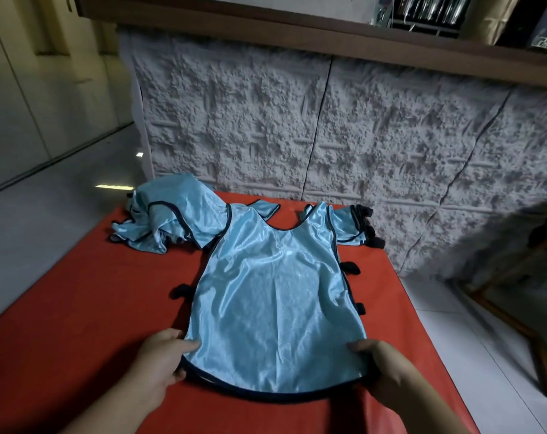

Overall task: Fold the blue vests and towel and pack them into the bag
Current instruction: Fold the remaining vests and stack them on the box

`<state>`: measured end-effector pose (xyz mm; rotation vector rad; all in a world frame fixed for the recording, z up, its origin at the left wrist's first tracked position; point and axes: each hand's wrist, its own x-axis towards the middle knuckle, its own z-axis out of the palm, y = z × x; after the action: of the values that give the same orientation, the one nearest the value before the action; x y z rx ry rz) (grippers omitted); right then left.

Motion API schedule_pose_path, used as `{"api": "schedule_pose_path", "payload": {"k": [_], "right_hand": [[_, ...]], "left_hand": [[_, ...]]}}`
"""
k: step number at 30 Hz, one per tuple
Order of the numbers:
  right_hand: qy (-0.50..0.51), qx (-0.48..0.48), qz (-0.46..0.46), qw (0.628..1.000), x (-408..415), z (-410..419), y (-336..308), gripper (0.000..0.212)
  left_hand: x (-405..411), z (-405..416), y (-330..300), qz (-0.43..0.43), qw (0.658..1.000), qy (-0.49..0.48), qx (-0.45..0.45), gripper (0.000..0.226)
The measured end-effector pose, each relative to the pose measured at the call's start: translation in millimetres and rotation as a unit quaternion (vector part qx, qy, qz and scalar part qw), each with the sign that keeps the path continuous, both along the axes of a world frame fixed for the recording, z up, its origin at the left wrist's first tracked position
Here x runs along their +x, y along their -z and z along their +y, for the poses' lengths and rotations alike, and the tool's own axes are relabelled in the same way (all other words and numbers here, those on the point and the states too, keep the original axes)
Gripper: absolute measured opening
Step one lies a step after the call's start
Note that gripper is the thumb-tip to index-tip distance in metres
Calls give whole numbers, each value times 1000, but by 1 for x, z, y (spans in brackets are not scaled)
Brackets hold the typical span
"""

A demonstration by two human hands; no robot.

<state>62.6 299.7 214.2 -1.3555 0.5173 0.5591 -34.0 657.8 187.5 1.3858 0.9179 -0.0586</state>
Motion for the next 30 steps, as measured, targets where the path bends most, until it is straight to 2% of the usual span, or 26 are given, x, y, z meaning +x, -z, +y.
{"api": "schedule_pose_path", "payload": {"k": [4, 7, 10, 14, 16, 19, 22, 26, 28, 30], "right_hand": [[36, 60, -62, 996, 5, 1, -3, 42], [35, 114, -73, 990, 6, -1, -6, 34], [55, -6, -56, 997, 6, -10, 0, 33], [77, -215, -81, 970, 3, -25, 9, 24], [75, -241, -92, 963, 1, -28, 11, 29], [70, -200, -113, 971, -2, -29, 7, 30], [5, -161, -163, 973, -9, -32, 1, 18], [-106, -222, -239, 939, -19, -40, -1, 16], [-156, -252, -243, 924, -22, -45, -4, 29], [-227, -299, -251, 892, -22, -49, -4, 54]], "left_hand": [[-2, 5, 5, -1, 1000, 0, 28, 17], [-4, 8, 9, 1, 998, -18, 68, 7], [-6, 9, 9, -7, 996, -28, 79, 18], [-9, 13, 13, -16, 995, -29, 93, 20], [-10, 13, 12, -28, 995, -30, 96, 21], [-12, 7, 4, -58, 992, -21, 106, 23], [-16, 8, -2, -71, 981, 42, 178, 17], [-24, 17, -7, -58, 964, 150, 211, 14], [-27, 20, -9, -53, 953, 180, 239, 16], [-31, 24, -11, -37, 935, 234, 265, 37]]}}
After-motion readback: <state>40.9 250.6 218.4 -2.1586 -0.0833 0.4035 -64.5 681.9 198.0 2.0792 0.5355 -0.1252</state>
